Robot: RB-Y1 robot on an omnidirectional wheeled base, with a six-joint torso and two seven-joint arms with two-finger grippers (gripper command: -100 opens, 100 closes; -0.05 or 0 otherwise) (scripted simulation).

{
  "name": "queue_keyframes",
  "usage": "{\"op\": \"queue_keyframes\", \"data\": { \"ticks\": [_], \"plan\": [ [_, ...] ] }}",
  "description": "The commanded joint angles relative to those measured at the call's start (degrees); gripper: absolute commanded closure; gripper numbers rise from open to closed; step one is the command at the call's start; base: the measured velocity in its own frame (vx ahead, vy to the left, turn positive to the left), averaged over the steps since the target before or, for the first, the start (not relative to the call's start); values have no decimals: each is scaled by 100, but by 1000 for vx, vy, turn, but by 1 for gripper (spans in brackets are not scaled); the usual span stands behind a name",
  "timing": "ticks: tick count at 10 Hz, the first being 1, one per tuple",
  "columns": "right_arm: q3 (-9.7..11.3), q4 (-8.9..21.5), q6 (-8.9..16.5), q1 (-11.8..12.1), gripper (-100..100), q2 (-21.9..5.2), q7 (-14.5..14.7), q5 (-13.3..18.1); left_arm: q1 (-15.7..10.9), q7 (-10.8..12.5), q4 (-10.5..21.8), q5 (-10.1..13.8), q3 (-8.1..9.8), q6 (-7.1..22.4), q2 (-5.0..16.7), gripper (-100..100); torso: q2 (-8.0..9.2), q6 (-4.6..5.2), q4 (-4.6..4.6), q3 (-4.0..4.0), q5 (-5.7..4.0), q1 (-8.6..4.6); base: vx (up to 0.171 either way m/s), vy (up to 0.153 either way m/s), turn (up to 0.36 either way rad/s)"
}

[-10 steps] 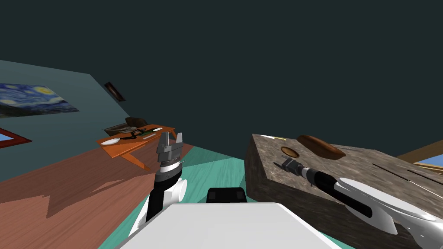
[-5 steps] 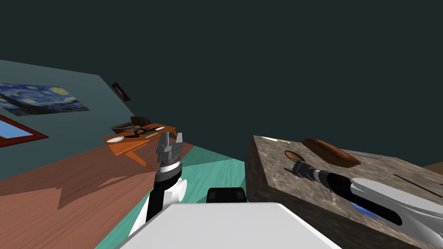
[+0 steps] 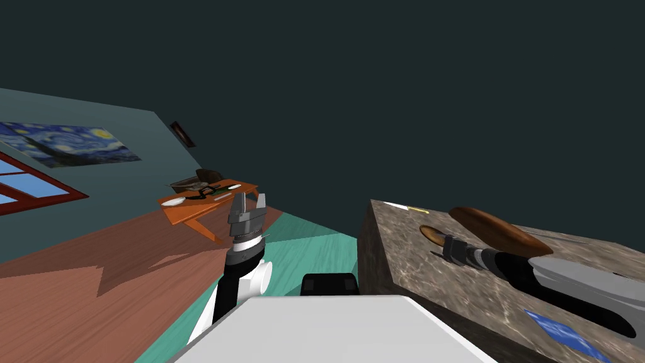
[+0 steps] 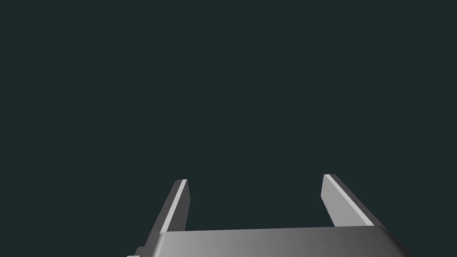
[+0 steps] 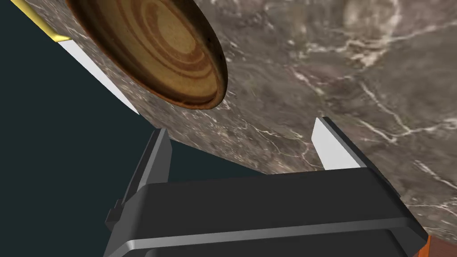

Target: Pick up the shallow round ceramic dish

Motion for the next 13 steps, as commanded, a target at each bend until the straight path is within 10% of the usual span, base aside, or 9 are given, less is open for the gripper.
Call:
{"op": "queue_keyframes", "data": {
  "ticks": [1, 4, 5, 6, 9, 10, 13],
  "plan": [
    [108, 110, -2, 60, -100, -231, 84, 101, 0, 0, 0, 0, 0, 0, 0, 0, 0, 0, 0, 0, 0, 0, 36, -39, 70],
    [233, 222, -35, 24, -100, -338, 122, 175, 0, 0, 0, 0, 0, 0, 0, 0, 6, 1, 1, 3, 0, 8, 17, -21, 26],
    [240, 223, -32, 27, 0, -350, 120, 179, 0, 0, 0, 0, 0, 0, 0, 0, 13, 2, 3, 7, 2, 16, 0, 0, 0],
    [276, 348, -59, -40, -100, -165, 249, 231, 0, 0, 0, 0, 0, 0, 0, 0, 15, 2, 4, 9, 3, 18, 46, -2, 14],
    [320, 418, -49, -96, -100, -42, 313, 273, 1, 0, 0, 0, 0, 0, 0, 0, -19, 0, -4, -11, 2, 16, 77, -1, 13],
    [325, 432, -61, -105, 100, -31, 331, 277, 0, 0, 0, 0, 0, 0, 0, 0, -6, 0, -2, -4, 3, 17, 6, 0, -3],
    [322, 432, -60, -104, 100, -30, 322, 272, 0, 0, 0, 0, 0, 0, 0, 0, 8, -5, 0, 4, 1, 13, 0, 0, 0]
  ]
}}
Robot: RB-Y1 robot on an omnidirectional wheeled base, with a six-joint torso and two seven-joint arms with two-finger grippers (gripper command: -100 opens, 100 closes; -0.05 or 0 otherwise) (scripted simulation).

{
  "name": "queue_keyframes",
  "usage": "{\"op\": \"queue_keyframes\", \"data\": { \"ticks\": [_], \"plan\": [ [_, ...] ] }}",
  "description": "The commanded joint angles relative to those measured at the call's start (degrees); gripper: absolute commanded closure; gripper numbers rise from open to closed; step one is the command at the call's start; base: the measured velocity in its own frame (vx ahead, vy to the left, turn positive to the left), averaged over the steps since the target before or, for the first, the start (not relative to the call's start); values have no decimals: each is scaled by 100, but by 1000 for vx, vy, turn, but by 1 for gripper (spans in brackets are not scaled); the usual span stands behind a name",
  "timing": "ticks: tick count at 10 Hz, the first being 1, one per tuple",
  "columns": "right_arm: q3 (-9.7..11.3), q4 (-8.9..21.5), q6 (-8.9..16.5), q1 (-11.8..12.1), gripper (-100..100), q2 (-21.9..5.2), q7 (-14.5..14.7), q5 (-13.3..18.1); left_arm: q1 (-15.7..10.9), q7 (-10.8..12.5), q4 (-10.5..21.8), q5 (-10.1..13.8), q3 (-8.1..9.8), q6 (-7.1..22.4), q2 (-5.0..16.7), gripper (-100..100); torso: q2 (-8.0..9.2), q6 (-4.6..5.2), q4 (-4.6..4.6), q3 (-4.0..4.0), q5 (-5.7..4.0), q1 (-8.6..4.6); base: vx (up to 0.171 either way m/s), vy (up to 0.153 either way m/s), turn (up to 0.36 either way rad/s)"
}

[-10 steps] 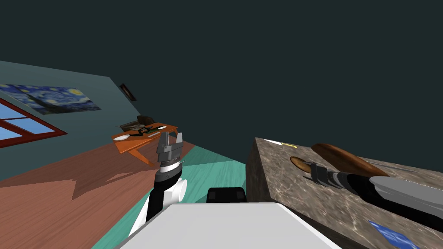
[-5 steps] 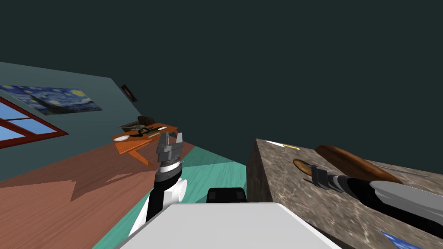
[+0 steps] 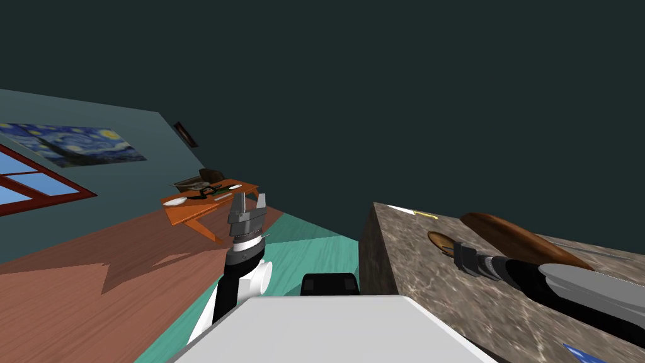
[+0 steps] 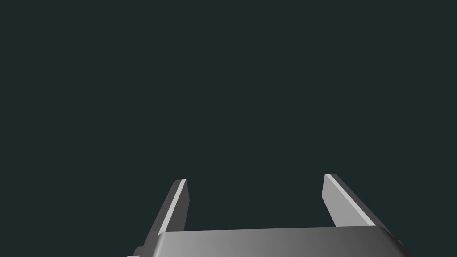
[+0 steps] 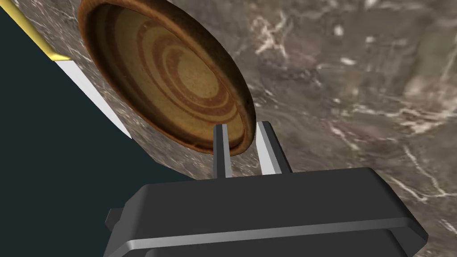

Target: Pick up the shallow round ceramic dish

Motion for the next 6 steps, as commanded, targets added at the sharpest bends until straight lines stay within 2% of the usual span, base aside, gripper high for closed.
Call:
{"op": "queue_keyframes", "data": {
  "ticks": [1, 2, 3, 4, 5, 6],
  "plan": [
    [0, 0, 0, 0, 100, 0, 0, 0, 0, 0, 0, 0, 0, 0, 0, 0, 0, 0, 0, 0, 0, 0, 0, 0, 0],
    [0, 0, 0, 0, 0, 1, -1, -1, 0, 0, 0, 0, 0, 0, 0, 0, 0, 0, 0, 0, 1, 1, 0, 0, 0],
    [-54, -108, 7, 78, 100, -173, -97, -51, 0, 0, 0, 0, 0, 0, 0, 0, 1, 0, 0, 1, 1, 1, -56, -3, 3],
    [-68, -158, 18, 104, 100, -246, -149, -72, -1, 0, 0, 0, 0, 0, 0, 0, 17, 0, 3, 9, 5, 3, -95, 0, 5],
    [-54, -104, 7, 71, 100, -163, -85, -50, -1, 0, 0, 0, 0, 0, 0, 0, 32, 1, 6, 18, 5, 5, -41, 1, 2],
    [-54, -109, 9, 71, 0, -172, -100, -53, 0, 0, 0, 0, 0, 0, 0, 0, 23, 2, 5, 14, 4, 6, -7, 0, -4]
  ]
}}
